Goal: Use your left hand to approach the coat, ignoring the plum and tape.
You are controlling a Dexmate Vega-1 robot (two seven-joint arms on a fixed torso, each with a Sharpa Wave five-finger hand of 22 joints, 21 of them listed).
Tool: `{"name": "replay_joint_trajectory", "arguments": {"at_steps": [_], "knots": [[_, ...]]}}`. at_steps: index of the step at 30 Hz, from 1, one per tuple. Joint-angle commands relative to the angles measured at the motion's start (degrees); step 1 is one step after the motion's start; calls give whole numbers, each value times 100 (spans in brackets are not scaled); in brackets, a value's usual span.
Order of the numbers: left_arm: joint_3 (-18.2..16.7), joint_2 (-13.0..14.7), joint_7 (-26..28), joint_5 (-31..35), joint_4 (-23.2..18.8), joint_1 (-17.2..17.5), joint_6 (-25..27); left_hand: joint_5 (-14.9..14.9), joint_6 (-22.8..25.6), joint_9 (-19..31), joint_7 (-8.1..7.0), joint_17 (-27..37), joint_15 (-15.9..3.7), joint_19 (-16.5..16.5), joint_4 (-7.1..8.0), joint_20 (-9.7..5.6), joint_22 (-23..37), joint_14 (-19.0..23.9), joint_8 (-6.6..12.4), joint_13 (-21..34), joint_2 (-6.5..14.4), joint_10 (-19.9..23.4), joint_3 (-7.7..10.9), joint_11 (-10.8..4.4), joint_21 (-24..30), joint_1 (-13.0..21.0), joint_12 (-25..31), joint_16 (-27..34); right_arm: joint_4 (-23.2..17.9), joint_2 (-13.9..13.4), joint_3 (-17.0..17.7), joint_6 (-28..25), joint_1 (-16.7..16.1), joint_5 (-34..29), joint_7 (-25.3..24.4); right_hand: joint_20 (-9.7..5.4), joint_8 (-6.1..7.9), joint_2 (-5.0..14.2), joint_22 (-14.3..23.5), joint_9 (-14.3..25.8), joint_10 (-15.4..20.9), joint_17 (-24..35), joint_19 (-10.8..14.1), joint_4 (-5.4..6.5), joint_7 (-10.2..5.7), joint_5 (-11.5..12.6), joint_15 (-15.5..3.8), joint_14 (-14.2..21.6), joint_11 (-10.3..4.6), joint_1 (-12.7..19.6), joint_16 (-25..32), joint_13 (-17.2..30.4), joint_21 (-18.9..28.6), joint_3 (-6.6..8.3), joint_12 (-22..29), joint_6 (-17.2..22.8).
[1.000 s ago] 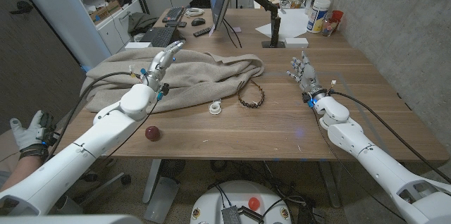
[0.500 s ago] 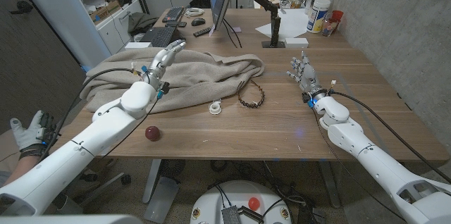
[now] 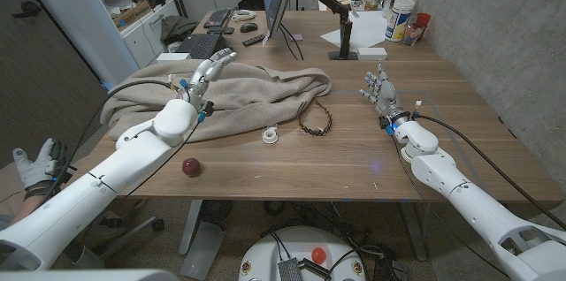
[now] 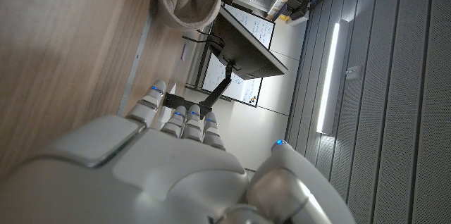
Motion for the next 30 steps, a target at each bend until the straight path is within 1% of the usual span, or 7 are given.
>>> {"name": "replay_joint_trajectory", "arguments": {"at_steps": [1, 13, 14, 17, 25, 26, 30], "knots": [[41, 89, 21, 322, -208, -42, 495, 47, 57, 16, -19, 17, 15, -45, -31, 0, 6, -68, -20, 12, 28, 38, 14, -40, -10, 34, 1, 18, 11, 10, 5, 9, 3, 11, 1, -9, 21, 27, 6, 14, -8, 15, -3, 21, -8, 22, 7, -43, -17, 4, 22, -2, 38, -33, 22, 20], [110, 188, -54, 449, -328, -97, 783, 47, 79, 16, -18, 17, 11, -65, -44, 20, 6, -72, -17, 12, 31, 37, 16, -34, -15, 45, -2, 21, 5, 0, 2, 4, 3, 0, -1, -12, 24, 32, 6, 14, -14, 8, -10, 19, -8, 23, 6, -47, -29, 8, 25, -2, 39, -40, 22, 26], [229, 274, -31, 647, -438, -183, 1091, 47, 82, 16, -19, 17, 9, -68, -45, 21, 6, -73, -17, 12, 31, 36, 16, -38, -16, 46, -3, 21, 14, 1, -1, 10, 8, -2, 6, -14, 23, 32, 6, 14, -16, 8, -9, 19, -9, 23, 2, -47, -33, 8, 26, -2, 40, -41, 22, 24], [345, 354, -78, 804, -542, -277, 1365, 47, 79, 16, -25, 17, 10, -71, -48, 24, 6, -73, -20, 12, 32, 41, 16, -34, -16, 48, -1, 23, 4, -2, 1, -11, 6, 8, 4, -15, 23, 34, 6, 14, -16, 6, -11, 19, -6, 24, 7, -49, -34, 9, 26, -2, 40, -42, 22, 23], [470, 401, -143, 976, -632, -377, 1659, 47, 80, 17, -28, 16, 14, -87, -53, 35, 6, -80, -23, 12, 33, 40, 17, -36, -20, 52, -3, 22, 3, -3, -3, -18, 10, 6, 6, -16, 24, 39, 6, 14, -18, 2, -12, 18, -6, 24, 6, -52, -21, 12, 28, -3, 42, -46, 23, 26], [623, 464, -178, 1166, -708, -484, 1922, 47, 80, 17, -27, 16, 18, -88, -55, 35, 6, -86, -23, 12, 34, 43, 17, -42, -20, 54, -2, 21, 15, 0, -4, -5, 13, 3, 14, -18, 24, 39, 6, 14, -16, 1, -13, 17, -9, 24, 3, -52, -18, 12, 28, -3, 42, -47, 24, 25], [770, 511, -217, 1374, -795, -588, 2194, 47, 87, 17, -30, 16, 15, -88, -57, 37, 6, -92, -22, 12, 36, 50, 19, -47, -19, 57, 0, 20, 22, 3, -7, -5, 17, 0, 16, -19, 24, 41, 6, 14, -19, -1, -14, 17, -6, 25, 5, -52, -29, 14, 30, -3, 43, -49, 24, 26]]}}
